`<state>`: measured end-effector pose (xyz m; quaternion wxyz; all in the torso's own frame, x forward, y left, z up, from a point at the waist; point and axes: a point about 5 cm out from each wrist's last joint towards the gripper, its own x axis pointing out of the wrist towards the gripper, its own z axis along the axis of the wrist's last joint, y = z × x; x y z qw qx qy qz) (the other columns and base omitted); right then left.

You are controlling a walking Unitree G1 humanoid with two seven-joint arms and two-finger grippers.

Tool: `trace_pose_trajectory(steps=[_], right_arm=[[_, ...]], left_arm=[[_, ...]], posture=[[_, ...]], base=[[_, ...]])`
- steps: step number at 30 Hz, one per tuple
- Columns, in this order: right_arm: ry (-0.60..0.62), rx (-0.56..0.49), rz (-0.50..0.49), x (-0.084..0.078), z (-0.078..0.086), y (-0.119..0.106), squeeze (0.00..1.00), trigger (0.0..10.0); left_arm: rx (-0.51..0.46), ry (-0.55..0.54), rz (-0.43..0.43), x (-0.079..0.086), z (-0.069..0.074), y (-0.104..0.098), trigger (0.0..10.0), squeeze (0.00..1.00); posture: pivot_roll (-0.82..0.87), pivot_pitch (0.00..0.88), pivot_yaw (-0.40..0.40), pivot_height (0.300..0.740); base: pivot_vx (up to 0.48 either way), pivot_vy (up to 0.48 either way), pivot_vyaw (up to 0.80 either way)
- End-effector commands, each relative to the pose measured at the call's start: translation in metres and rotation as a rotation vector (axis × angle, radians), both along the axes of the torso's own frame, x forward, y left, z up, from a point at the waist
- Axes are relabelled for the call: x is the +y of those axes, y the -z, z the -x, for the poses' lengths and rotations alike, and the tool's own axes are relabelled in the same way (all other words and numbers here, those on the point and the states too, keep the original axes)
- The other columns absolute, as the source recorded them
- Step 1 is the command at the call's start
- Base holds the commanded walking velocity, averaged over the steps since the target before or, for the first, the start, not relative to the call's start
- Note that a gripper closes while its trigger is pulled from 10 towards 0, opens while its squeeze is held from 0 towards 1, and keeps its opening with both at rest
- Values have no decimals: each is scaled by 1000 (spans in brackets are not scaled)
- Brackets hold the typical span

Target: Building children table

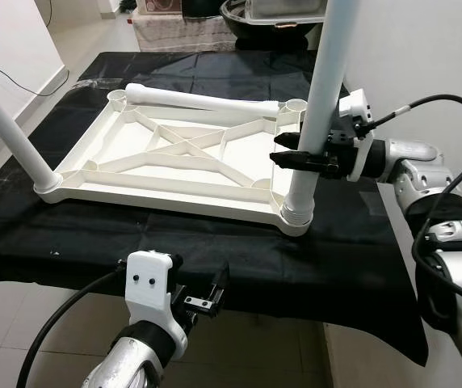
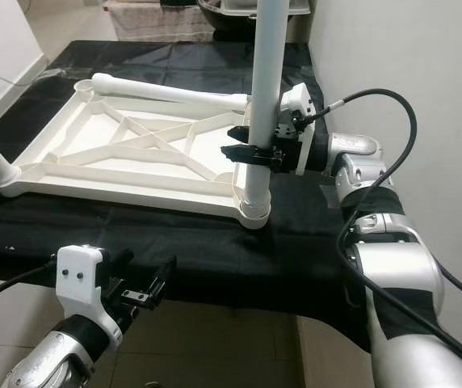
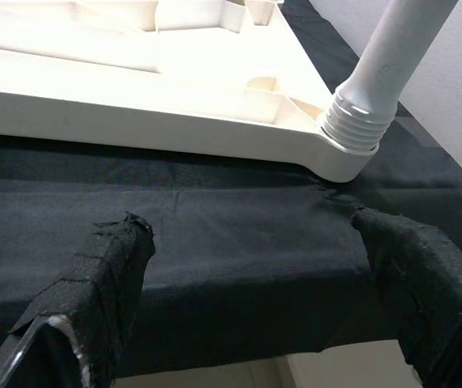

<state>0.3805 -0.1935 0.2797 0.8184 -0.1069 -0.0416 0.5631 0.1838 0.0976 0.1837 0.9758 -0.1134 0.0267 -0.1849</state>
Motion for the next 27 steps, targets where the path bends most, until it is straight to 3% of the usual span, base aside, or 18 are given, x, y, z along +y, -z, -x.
trace_pose_trajectory(steps=[1, 6, 11, 27], right_arm=[[-3, 54, 63, -5, 2, 15, 0, 10000], [-26, 71, 69, -1, 3, 24, 0, 10000], [136, 49, 42, 9, -6, 41, 0, 10000], [425, 24, -49, 5, -15, 48, 0, 10000]], left_arm=[[16, 6, -5, -1, 2, 2, 10000, 0], [16, 4, -6, -1, 2, 2, 10000, 0], [10, 2, -3, -2, -1, 1, 10000, 0], [-16, -7, -2, -1, -12, 0, 10000, 0]], posture=[[240, 202, 15, 740], [238, 200, 16, 740], [239, 203, 9, 740], [212, 177, 5, 740]], base=[[0, 0, 0], [0, 0, 0], [0, 0, 0], [0, 0, 0]])
